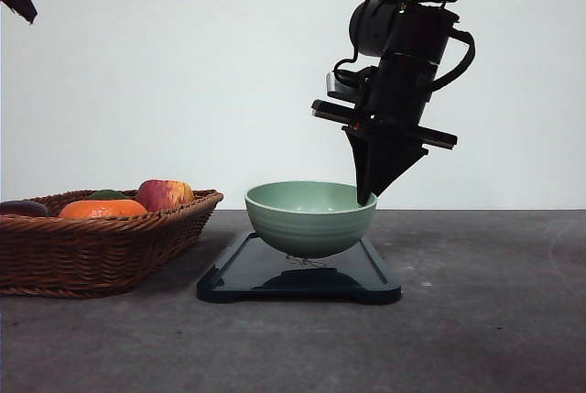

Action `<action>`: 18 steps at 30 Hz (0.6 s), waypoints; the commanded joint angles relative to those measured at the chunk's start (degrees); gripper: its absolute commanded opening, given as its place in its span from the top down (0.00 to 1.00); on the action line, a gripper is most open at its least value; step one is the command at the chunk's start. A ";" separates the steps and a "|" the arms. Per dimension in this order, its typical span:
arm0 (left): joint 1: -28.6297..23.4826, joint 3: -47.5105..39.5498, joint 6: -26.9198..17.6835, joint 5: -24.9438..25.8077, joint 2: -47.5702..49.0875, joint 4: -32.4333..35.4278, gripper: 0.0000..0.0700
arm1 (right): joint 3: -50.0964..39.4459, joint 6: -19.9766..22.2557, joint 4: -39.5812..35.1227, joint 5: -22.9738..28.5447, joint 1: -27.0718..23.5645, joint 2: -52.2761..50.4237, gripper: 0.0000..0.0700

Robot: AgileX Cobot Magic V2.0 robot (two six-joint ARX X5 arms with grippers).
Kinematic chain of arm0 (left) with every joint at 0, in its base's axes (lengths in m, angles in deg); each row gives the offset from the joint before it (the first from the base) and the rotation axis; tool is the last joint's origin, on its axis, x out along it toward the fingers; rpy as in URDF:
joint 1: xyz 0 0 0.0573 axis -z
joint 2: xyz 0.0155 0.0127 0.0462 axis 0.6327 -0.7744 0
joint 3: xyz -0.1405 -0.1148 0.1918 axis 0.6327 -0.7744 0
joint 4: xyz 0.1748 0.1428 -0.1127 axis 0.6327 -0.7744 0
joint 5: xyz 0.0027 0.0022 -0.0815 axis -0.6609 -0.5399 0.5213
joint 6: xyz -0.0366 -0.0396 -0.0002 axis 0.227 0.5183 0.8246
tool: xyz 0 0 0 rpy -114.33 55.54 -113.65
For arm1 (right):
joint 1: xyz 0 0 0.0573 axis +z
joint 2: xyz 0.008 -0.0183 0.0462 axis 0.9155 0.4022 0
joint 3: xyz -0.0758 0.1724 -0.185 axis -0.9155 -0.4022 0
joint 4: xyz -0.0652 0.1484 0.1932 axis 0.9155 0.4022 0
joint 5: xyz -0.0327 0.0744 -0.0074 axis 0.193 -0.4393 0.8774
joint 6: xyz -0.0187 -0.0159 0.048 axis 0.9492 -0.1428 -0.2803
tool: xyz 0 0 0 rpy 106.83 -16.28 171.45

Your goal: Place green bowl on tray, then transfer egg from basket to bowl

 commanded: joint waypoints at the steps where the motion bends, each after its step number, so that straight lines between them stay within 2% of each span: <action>1: 0.07 1.31 0.07 0.26 -0.33 0.17 0.44 | 1.73 -0.61 -0.55 -0.02 0.51 1.75 0.98; 6: 0.07 1.31 0.06 0.26 -0.33 0.19 0.44 | 1.73 -0.64 -0.47 -0.08 0.70 2.19 0.96; 11: 0.07 1.31 0.05 0.26 -0.33 0.10 0.44 | 1.73 -0.66 -0.29 0.01 1.01 3.09 0.81; 18: 0.07 1.31 0.04 0.26 -0.33 0.00 0.44 | 1.92 -0.55 -0.16 -0.01 1.27 2.03 0.79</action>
